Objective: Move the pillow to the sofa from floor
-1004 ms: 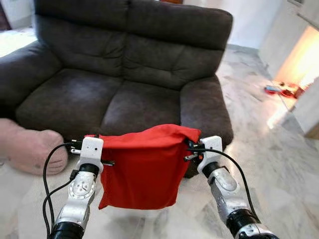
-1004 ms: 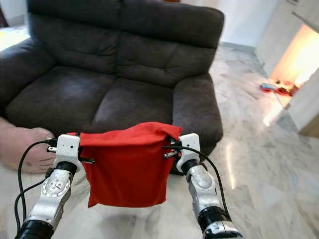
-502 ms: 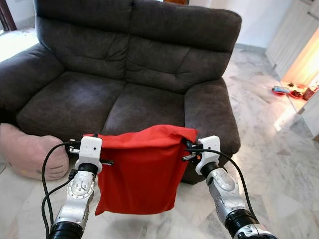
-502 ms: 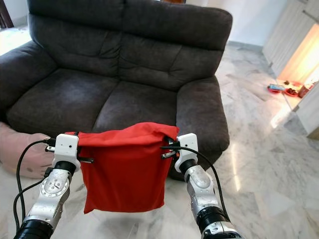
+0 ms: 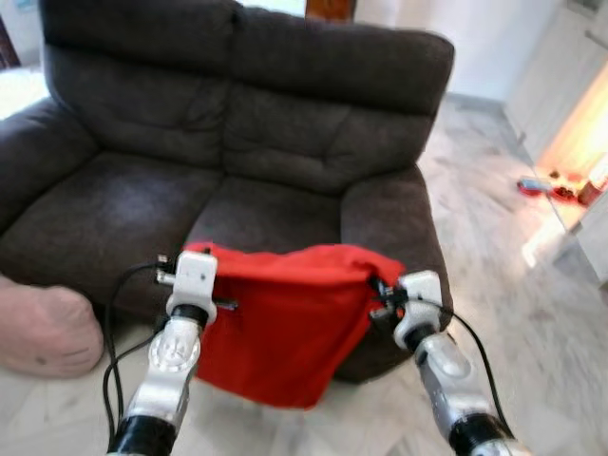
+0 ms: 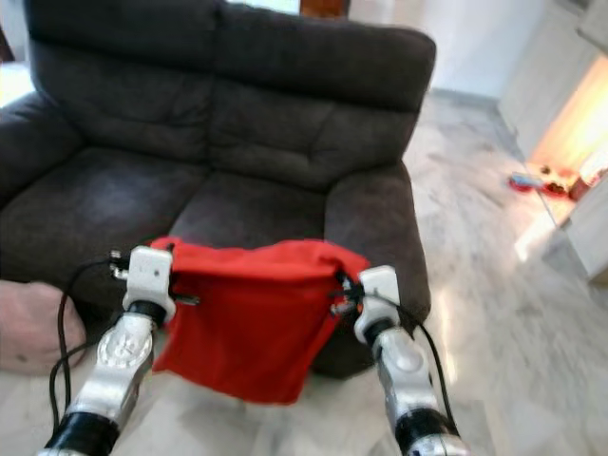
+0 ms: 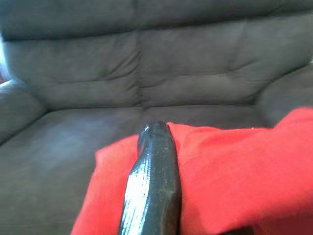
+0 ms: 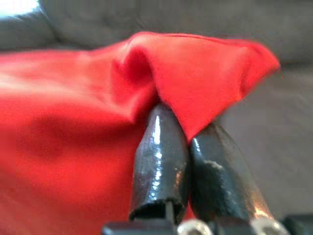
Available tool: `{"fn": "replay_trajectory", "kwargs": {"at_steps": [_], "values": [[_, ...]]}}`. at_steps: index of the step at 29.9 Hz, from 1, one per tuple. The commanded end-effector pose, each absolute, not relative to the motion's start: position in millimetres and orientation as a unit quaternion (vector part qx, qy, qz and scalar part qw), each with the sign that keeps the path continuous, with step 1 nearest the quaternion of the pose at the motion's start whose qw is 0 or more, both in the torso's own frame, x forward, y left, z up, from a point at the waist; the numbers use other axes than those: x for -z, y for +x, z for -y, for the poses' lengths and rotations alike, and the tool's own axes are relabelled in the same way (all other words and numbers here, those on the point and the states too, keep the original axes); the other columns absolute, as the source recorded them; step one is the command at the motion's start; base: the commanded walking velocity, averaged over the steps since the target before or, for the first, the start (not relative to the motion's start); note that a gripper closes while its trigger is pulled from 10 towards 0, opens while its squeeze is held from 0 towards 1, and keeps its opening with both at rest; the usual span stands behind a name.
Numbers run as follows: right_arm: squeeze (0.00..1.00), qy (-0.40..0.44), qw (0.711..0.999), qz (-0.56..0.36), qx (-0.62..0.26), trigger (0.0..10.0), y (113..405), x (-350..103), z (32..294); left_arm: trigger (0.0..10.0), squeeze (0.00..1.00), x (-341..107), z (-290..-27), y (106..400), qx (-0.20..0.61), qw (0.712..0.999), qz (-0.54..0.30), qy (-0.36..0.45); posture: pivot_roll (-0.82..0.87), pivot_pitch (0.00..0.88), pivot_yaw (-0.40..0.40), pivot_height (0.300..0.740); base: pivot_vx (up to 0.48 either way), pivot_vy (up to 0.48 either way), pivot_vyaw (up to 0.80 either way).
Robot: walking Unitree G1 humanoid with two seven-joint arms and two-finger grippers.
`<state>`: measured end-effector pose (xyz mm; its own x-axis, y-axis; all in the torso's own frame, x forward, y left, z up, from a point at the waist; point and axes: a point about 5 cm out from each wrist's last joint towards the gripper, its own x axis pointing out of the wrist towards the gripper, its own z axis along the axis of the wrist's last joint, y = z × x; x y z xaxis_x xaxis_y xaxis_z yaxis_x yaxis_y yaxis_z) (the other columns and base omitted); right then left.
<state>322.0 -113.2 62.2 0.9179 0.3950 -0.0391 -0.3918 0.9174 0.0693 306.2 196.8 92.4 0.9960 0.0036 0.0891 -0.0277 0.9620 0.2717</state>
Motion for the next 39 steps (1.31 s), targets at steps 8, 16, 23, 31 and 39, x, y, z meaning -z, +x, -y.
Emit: {"fn": "replay_trajectory", "kwargs": {"at_steps": [8, 16, 23, 31, 39], "values": [[0.0, 0.025, 0.984, -0.003, -0.174, 10.0, 325, -71, 130, 10.0, 0.0, -113, -189, 313, -0.002, 0.987, 0.092, 0.129, 0.11, 0.0, -0.133, 0.74, 0.338, 0.0, 0.0], [0.0, 0.026, 0.984, 0.002, -0.174, 10.0, 325, -71, 129, 10.0, 0.0, -122, -184, 309, 0.008, 0.985, 0.113, 0.128, 0.11, 0.0, -0.131, 0.74, 0.0, 0.0, 0.0], [0.0, 0.026, 0.984, 0.021, -0.174, 10.0, 326, -79, 127, 10.0, 0.0, -138, -182, 308, 0.011, 0.982, 0.141, 0.128, 0.11, 0.0, -0.131, 0.74, 0.0, 0.0, 0.0], [0.0, 0.03, 0.983, 0.071, -0.169, 10.0, 331, -100, 123, 10.0, 0.0, -143, -180, 306, 0.008, 0.981, 0.148, 0.128, 0.11, 0.0, -0.131, 0.74, 0.0, 0.0, 0.0], [0.0, 0.026, 0.981, 0.131, -0.142, 10.0, 326, -122, 126, 10.0, 0.0, -162, -185, 297, -0.013, 0.972, 0.18, 0.15, 0.11, 0.0, -0.133, 0.74, 0.0, 0.0, 0.0]]}}
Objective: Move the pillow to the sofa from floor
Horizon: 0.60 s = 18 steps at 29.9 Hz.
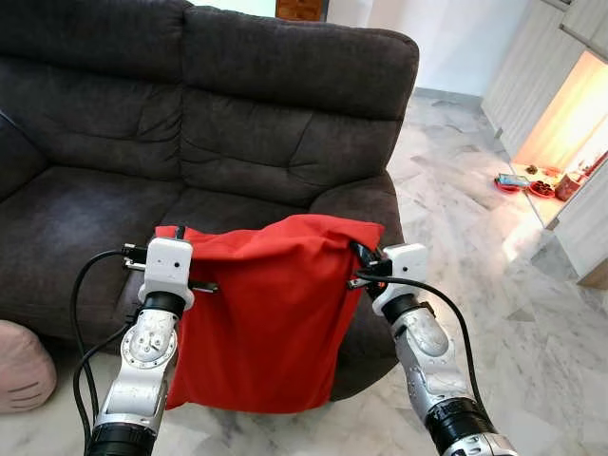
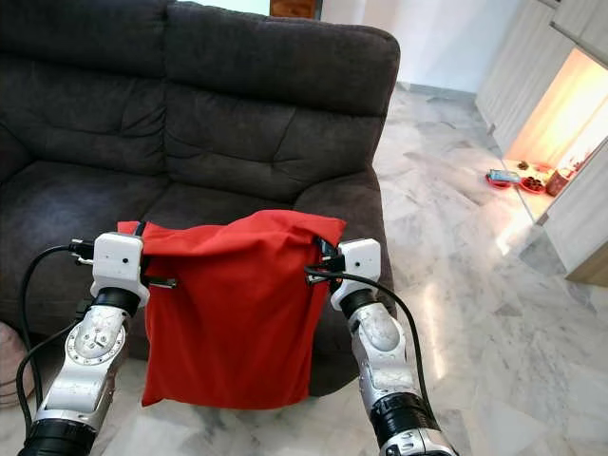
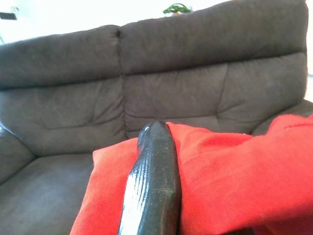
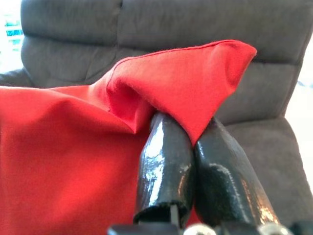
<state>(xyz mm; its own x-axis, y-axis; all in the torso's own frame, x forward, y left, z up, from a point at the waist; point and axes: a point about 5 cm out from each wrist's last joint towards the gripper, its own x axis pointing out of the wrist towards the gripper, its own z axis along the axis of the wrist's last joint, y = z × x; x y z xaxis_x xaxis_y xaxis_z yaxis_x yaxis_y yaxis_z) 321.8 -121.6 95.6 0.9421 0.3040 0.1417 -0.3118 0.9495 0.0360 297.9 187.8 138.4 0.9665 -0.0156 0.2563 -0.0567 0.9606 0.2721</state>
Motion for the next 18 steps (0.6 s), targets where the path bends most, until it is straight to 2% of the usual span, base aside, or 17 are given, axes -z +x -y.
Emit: {"fn": "replay_trajectory", "kwargs": {"at_steps": [1, 8, 18], "values": [[0.0, 0.024, 0.981, 0.137, -0.139, 10.0, 324, -125, 126, 10.0, 0.0, -166, -186, 296, -0.018, 0.971, 0.186, 0.15, 0.11, 0.0, -0.134, 0.74, 0.0, 0.0, 0.0], [0.0, 0.041, 0.975, 0.183, -0.119, 10.0, 316, -151, 125, 10.0, 0.0, -199, -189, 290, -0.041, 0.957, 0.236, 0.164, 0.12, 0.0, -0.132, 0.74, 0.0, 0.0, 0.0], [0.0, 0.061, 0.958, 0.256, -0.115, 10.0, 318, -203, 119, 10.0, 0.0, -235, -176, 293, -0.035, 0.939, 0.289, 0.184, 0.11, 0.0, -0.129, 0.74, 0.0, 0.0, 0.0]]}}
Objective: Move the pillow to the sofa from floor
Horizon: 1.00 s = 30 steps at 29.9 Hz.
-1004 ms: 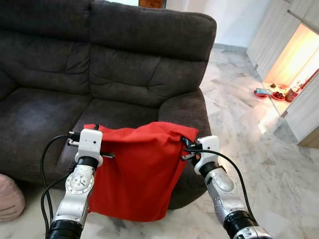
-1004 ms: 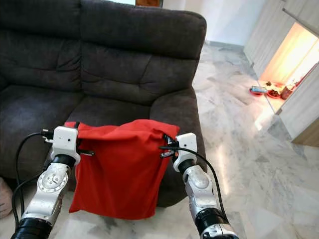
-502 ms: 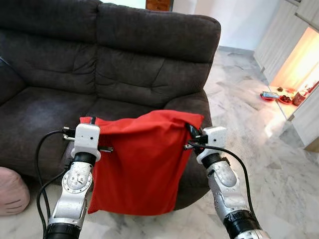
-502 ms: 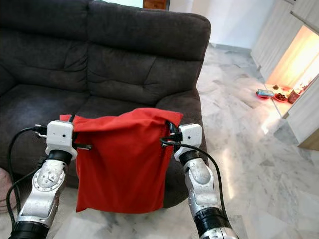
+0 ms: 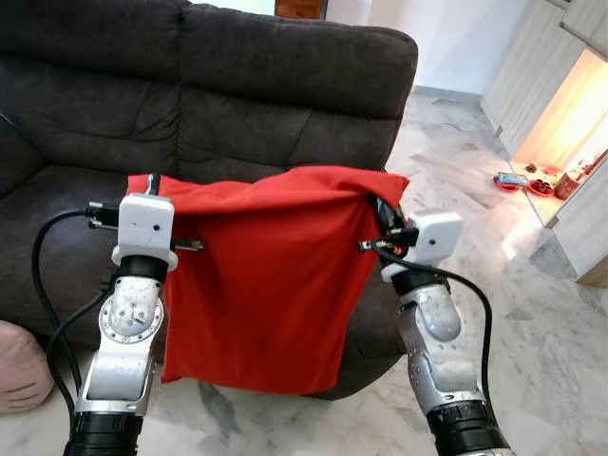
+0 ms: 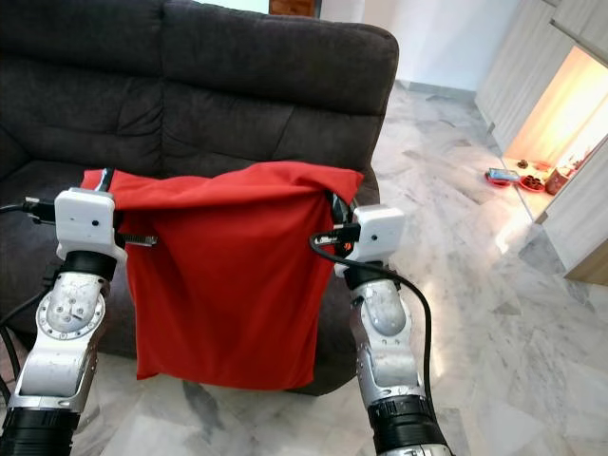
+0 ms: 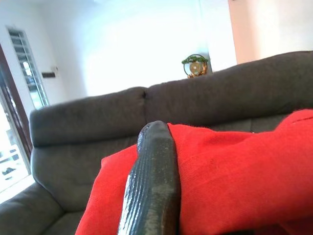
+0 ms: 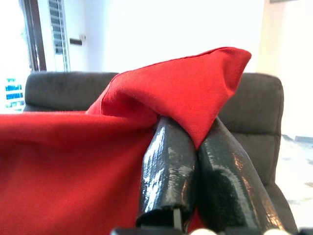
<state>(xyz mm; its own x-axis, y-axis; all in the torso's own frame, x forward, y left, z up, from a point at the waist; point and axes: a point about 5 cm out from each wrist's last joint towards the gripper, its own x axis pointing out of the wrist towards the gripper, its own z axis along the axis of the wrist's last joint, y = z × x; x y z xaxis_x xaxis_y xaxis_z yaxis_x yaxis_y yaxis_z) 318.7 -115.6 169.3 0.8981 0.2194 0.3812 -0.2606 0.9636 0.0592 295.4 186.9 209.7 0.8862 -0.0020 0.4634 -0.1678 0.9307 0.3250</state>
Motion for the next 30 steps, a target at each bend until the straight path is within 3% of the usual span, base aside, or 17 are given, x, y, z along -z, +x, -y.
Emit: {"fn": "replay_trajectory", "kwargs": {"at_steps": [1, 30], "values": [[0.0, 0.063, 0.957, 0.259, -0.116, 10.0, 318, -206, 119, 10.0, 0.0, -237, -176, 293, -0.035, 0.938, 0.291, 0.184, 0.11, 0.0, -0.129, 0.74, 0.0, 0.0, 0.0], [0.0, 0.081, 0.945, 0.286, -0.136, 10.0, 309, -234, 107, 10.0, 0.0, -257, -166, 290, -0.026, 0.929, 0.312, 0.196, 0.12, 0.0, -0.13, 0.74, 0.034, 0.0, 0.0]]}}
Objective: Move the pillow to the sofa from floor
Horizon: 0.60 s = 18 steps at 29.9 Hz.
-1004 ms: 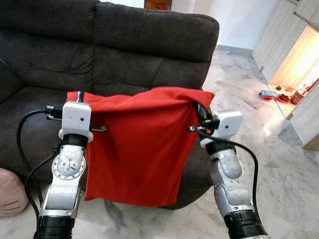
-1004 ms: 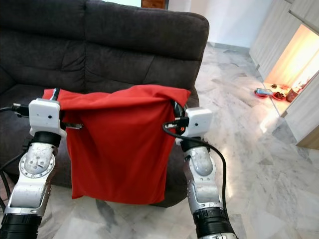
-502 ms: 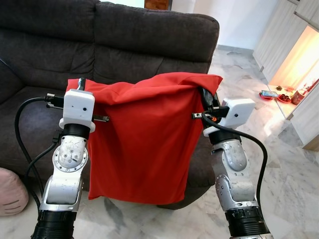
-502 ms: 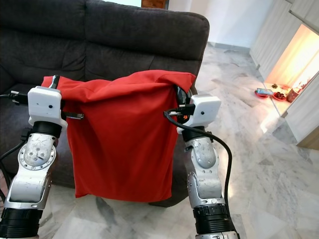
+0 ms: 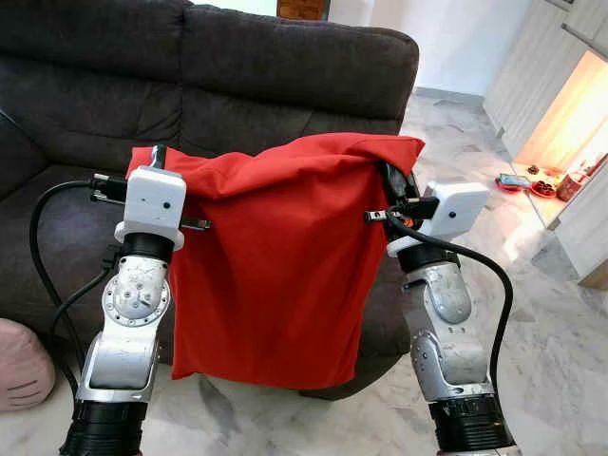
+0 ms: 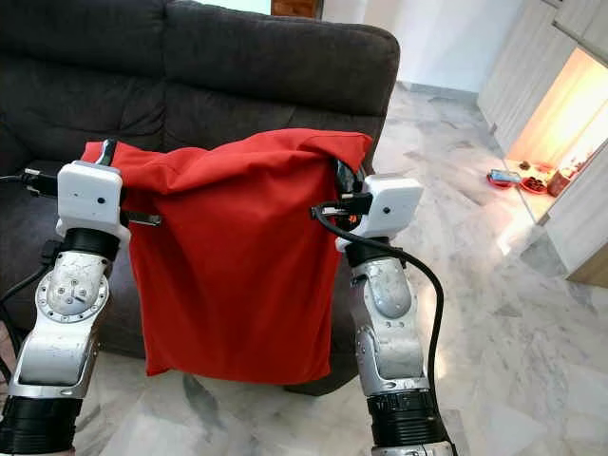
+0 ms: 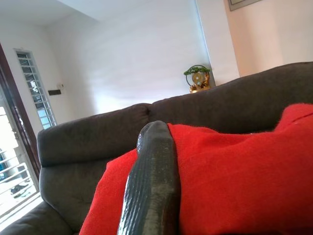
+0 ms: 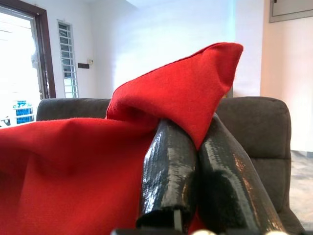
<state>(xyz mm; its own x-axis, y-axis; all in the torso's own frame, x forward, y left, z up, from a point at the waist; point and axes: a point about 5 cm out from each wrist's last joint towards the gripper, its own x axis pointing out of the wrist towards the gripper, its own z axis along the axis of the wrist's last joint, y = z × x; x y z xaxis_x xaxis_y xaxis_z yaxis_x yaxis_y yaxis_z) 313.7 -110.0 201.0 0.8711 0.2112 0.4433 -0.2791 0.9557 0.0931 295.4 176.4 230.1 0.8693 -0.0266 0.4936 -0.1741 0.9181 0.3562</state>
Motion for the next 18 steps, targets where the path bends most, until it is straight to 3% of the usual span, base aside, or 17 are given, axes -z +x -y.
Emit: {"fn": "replay_trajectory", "kwargs": {"at_steps": [1, 18], "values": [[0.0, 0.081, 0.945, 0.287, -0.138, 10.0, 309.0, -234.8, 106.7, 10.0, 0.0, -257.0, -166.0, 290.3, -0.026, 0.929, 0.313, 0.196, 0.12, 0.0, -0.13, 0.74, 0.262, 0.0, 0.0], [0.0, 0.086, 0.939, 0.297, -0.148, 10.0, 306.8, -243.5, 103.0, 10.0, 0.0, -262.9, -164.3, 290.5, -0.027, 0.926, 0.322, 0.194, 0.12, 0.0, -0.135, 0.74, 0.316, 0.0, 0.0]]}}
